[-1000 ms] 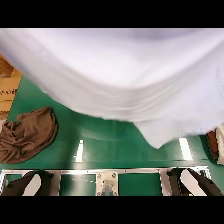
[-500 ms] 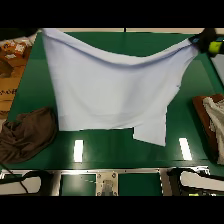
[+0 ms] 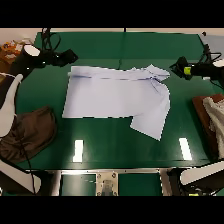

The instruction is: Fold the shirts.

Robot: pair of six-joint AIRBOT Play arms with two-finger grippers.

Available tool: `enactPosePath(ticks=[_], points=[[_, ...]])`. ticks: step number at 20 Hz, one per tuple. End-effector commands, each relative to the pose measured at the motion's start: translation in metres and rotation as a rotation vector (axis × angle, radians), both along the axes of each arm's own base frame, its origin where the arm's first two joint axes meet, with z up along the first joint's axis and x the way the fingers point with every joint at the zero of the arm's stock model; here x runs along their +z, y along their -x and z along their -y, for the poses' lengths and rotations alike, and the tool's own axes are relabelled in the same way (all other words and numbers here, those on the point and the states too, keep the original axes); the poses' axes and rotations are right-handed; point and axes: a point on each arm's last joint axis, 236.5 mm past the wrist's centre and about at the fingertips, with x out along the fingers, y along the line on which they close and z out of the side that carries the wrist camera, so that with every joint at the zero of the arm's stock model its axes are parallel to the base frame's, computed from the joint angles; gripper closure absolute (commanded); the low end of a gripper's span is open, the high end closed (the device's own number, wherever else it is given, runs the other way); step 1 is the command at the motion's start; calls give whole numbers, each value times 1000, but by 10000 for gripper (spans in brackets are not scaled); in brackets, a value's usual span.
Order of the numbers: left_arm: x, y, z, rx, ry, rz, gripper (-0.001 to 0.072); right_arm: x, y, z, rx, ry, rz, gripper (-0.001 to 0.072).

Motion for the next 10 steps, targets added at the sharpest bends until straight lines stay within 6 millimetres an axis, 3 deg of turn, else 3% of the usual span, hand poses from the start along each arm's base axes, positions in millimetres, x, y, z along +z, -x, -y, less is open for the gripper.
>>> enactPosePath(ticks=[1, 2, 3, 7, 8, 10], points=[[-10, 42, -19, -110, 18, -170, 292, -13, 46, 26, 59, -54, -133, 570], [-9, 54, -30, -125, 26, -209, 584, -18, 64, 29, 80, -62, -181, 640], [-7, 64, -40, -138, 31, -237, 683, -24, 80, 29, 96, -69, -225, 637], [-7, 95, -66, -126, 13, -359, 686, -46, 152, 36, 24, -36, -338, 621], [-12, 107, -74, -110, -31, -400, 686, -51, 170, 34, 3, -49, -360, 529], [-18, 136, -80, -78, -67, -451, 686, -68, 199, 23, -17, -83, -410, 103]])
